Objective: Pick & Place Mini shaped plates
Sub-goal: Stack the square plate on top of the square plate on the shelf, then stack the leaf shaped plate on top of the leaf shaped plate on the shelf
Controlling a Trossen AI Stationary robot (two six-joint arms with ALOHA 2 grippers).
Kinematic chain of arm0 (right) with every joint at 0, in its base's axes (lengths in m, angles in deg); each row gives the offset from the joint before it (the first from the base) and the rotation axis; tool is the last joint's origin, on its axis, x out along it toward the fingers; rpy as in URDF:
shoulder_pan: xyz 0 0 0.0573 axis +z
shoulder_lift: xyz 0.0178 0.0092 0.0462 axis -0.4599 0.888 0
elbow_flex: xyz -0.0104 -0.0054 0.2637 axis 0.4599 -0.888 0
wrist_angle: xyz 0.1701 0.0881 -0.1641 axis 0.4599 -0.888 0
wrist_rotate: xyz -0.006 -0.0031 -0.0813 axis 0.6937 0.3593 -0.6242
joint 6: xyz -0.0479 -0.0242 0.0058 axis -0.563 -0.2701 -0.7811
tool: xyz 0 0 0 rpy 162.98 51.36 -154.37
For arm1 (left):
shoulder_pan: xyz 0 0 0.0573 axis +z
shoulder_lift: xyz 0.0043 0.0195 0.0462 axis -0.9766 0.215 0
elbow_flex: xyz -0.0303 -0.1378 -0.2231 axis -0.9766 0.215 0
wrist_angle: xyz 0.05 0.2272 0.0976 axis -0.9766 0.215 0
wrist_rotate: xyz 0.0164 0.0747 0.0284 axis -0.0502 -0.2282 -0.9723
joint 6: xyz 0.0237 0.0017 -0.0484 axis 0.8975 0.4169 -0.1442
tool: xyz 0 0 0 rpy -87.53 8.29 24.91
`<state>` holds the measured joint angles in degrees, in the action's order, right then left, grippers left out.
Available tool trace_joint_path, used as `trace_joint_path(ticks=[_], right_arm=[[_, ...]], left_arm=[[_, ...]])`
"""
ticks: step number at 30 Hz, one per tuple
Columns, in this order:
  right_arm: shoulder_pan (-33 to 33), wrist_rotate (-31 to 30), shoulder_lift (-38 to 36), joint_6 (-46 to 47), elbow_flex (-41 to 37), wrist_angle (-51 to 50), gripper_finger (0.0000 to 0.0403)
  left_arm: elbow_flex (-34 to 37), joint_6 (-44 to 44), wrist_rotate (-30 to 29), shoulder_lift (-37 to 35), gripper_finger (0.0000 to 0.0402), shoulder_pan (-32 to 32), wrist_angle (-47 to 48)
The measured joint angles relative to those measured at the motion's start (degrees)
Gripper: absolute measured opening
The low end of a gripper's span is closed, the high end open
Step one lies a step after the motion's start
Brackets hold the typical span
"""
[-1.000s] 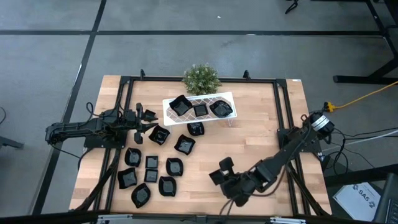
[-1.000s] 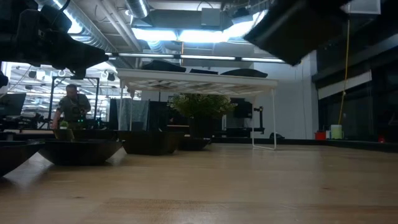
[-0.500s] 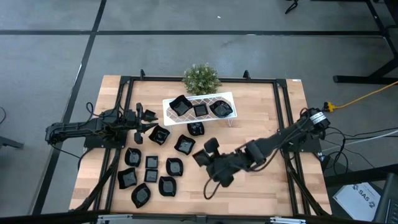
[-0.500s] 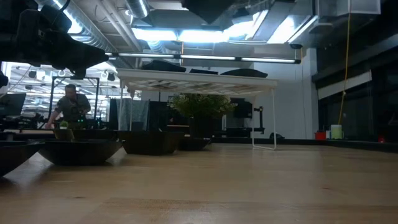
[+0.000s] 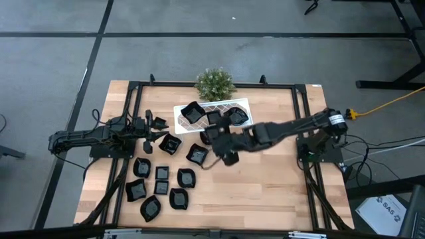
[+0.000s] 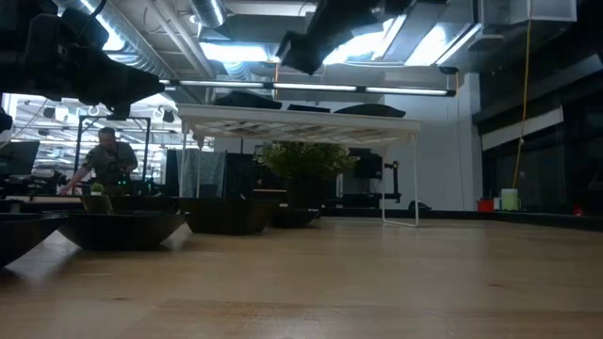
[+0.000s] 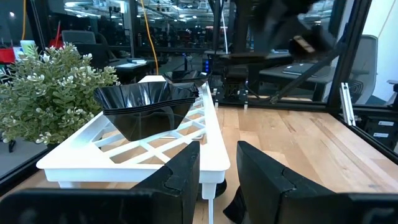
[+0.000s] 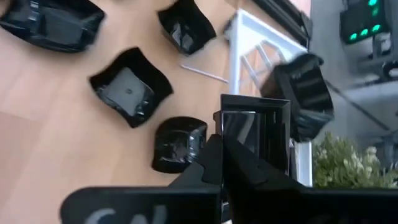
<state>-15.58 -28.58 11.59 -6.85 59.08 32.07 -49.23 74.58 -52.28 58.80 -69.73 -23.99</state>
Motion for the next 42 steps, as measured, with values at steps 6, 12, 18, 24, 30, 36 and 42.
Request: trace_joint_path(ticks=[6, 12, 18, 24, 30, 36, 42], right_arm=[[-6.1, 2.0, 0.0, -0.3, 0.0, 0.0, 0.0004], [-10.8, 4.3, 0.3, 0.4, -0.1, 0.0, 0.0003], [-13.4, 8.0, 0.3, 0.9, -1.7, 0.3, 0.0003], [-13.6, 8.7, 0.3, 1.0, -2.6, 0.5, 0.0013], [-13.6, 8.7, 0.3, 1.0, -2.6, 1.9, 0.0043], [-13.6, 9.4, 0.3, 1.0, -2.6, 2.2, 0.0057], [-13.6, 15.6, 0.3, 2.8, -2.6, 2.1, 0.0073]], left_arm=[[0.0, 0.0, 0.0, 0.0, 0.0100, 0.0, 0.0], [0.0, 0.0, 0.0, 0.0, 0.0100, 0.0, 0.0], [0.0, 0.0, 0.0, 0.0, 0.0100, 0.0, 0.0], [0.0, 0.0, 0.0, 0.0, 0.0100, 0.0, 0.0], [0.0, 0.0, 0.0, 0.0, 0.0100, 0.0, 0.0], [0.0, 0.0, 0.0, 0.0, 0.0100, 0.0, 0.0], [0.0, 0.0, 0.0, 0.0, 0.0100, 0.0, 0.0]])
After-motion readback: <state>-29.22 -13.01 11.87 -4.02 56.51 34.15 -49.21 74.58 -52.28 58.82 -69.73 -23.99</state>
